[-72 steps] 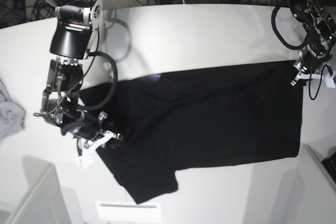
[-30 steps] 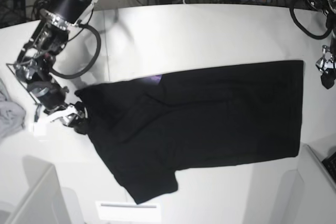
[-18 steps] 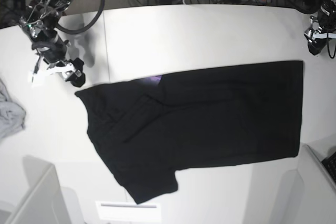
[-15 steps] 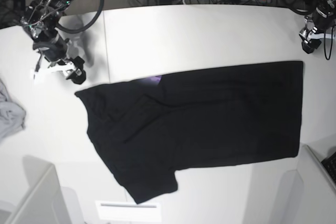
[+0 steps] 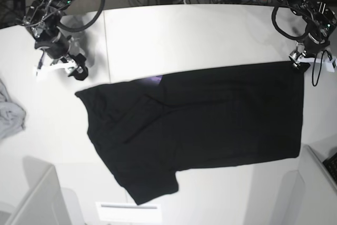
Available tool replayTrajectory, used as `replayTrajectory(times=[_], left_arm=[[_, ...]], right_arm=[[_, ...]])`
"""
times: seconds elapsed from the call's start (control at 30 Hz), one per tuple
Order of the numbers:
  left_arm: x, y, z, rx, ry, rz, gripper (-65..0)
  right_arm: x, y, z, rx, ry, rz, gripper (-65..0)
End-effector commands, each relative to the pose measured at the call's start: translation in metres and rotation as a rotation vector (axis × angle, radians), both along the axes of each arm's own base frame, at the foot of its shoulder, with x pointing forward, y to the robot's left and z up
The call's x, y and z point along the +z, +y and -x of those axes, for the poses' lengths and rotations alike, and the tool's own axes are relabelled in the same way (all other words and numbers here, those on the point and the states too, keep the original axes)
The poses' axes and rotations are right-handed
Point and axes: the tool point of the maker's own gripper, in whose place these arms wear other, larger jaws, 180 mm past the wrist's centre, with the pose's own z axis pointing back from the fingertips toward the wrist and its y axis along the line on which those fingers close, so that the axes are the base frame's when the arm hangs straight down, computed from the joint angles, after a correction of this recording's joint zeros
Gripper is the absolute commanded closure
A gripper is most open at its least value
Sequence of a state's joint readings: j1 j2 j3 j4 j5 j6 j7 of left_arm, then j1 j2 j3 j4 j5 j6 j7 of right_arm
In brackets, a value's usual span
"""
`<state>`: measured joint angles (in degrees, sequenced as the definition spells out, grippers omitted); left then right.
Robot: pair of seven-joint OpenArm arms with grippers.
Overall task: Fold the T-shirt properly
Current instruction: 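Release the right gripper and regrasp the shoulder corner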
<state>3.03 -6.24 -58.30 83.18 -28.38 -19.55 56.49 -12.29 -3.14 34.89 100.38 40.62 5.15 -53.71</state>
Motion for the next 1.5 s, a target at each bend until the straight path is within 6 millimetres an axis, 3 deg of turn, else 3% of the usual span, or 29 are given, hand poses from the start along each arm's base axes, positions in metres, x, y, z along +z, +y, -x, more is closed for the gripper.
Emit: replayTrajectory(times=[0.0,0.2,0.33,0.47,0.67,0.73,0.87,0.97,1.2,1.3,1.43,1.47], left_arm=[[0.009,0.008,-0.003,0.002,-0.018,-0.022,-43.9],[0.011,0.006,-0.018,0.003,-0.041,-0.006,-43.9],[-0.001,0.002,-0.014,0.007,-0.02,0.026,-43.8],[-0.021,-0.003,-0.006,0.017,0.019,0.083,-43.8],[-0.024,-0.004,-0.004,0.017,0.026,0.087,-43.1],[-0.024,-0.004,-0.004,0.017,0.026,0.087,-36.7],[-0.024,-0.004,-0.006,0.017,0.024,0.088,-13.5],[-0.024,-0.004,-0.006,0.018,0.024,0.088,-1.0],[-0.021,0.002,-0.006,0.021,0.025,0.078,0.0],[-0.021,0.002,-0.006,0.021,0.025,0.078,0.0],[-0.022,0.003,-0.003,0.021,0.033,0.073,0.0],[-0.021,0.004,-0.002,0.021,0.033,0.071,0.0]], right_arm=[[0.011,-0.004,-0.007,0.002,-0.046,0.014,-36.6],[0.016,-0.002,-0.017,-0.002,-0.07,0.005,-36.6],[0.016,-0.002,-0.029,-0.014,-0.081,-0.012,-36.3],[0.002,-0.001,-0.044,-0.044,-0.078,-0.05,-36.3],[-0.014,0.003,-0.057,-0.062,-0.058,-0.097,-36.3],[-0.018,0.005,-0.062,-0.063,-0.051,-0.113,-36.3],[-0.021,0.003,-0.073,-0.093,-0.069,-0.12,-36.3],[-0.024,-0.003,-0.077,-0.106,-0.071,-0.115,-36.3],[-0.039,-0.013,-0.08,-0.118,-0.05,-0.1,-35.6],[-0.045,-0.011,-0.08,-0.097,-0.043,-0.08,-24.0],[-0.056,-0.005,-0.078,-0.094,-0.026,-0.085,0.0],[-0.059,-0.006,-0.078,-0.103,-0.026,-0.085,0.0]])
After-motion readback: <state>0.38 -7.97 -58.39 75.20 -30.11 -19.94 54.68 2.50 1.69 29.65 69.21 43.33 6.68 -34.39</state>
